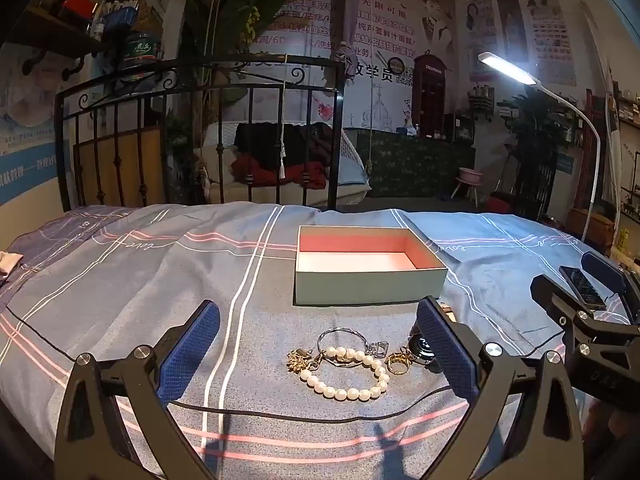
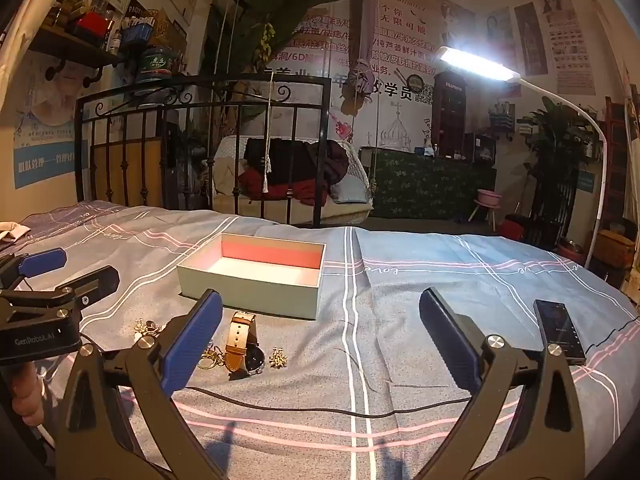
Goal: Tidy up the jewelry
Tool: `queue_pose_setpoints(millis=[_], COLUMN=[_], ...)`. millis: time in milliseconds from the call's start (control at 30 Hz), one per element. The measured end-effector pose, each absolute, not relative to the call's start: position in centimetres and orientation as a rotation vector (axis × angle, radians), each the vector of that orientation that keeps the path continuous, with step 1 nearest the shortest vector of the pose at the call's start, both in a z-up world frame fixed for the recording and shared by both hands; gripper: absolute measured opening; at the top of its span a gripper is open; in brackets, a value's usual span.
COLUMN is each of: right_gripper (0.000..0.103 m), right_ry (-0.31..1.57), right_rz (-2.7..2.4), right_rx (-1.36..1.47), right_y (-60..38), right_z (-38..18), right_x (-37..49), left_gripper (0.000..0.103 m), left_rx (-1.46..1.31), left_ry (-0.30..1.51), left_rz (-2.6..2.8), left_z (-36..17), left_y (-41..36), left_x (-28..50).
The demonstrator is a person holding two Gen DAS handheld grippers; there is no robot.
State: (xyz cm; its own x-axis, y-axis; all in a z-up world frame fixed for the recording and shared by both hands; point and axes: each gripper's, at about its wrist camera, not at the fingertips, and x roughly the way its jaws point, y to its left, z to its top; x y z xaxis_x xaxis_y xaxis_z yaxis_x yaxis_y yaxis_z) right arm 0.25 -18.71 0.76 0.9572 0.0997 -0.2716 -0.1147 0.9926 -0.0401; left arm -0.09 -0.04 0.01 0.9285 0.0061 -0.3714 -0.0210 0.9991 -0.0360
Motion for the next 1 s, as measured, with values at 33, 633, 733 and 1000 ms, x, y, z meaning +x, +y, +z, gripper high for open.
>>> queue_pose_setpoints(millis=[33, 633, 733, 1000], right_gripper=[0.097, 0.097, 0.097, 0.097], right_ry=[0.285, 0.276, 0.274, 0.275], right_rz=[0.111, 0.116, 0.113, 0.116], right_rx=[-0.06, -0.059, -0.06, -0.056], right_y=[-18.66, -18.55, -18.67, -18.55], right_z=[0.74, 0.5, 0.57, 0.65], right_x=[0.35, 0.49, 0.11, -0.09], left_gripper=[0.096, 0.096, 0.096, 0.096], left_rx=[-0.041, -0.038, -0.039, -0.038], left_ry=[0.378, 0.39, 0.391, 0.392], left_rz=[0.015, 0.009, 0.01, 0.009], left_z=[0.0, -0.43, -0.45, -0.13], left_y=[-0.02, -0.1, -0.08, -0.17], left_x=[-0.13, -0.12, -0.12, -0.57])
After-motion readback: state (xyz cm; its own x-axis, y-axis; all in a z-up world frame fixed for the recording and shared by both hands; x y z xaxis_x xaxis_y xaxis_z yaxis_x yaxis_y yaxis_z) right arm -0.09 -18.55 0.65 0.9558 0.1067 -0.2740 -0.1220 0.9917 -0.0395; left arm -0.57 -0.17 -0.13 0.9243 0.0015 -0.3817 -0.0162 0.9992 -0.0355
